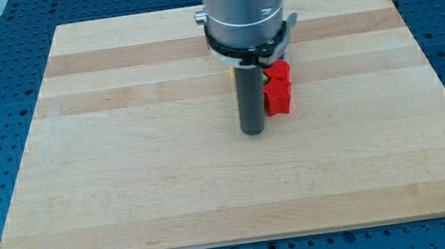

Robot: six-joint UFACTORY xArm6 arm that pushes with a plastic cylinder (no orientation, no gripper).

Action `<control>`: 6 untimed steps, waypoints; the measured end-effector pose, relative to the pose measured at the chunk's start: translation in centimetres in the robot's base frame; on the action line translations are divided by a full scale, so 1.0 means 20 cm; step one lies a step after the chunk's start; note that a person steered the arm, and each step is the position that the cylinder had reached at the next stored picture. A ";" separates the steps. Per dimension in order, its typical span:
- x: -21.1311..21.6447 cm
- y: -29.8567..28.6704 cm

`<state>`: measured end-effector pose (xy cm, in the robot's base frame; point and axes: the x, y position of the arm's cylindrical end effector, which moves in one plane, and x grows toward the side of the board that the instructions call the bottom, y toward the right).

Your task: Move red star into red circle

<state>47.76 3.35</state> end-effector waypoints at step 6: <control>-0.05 0.24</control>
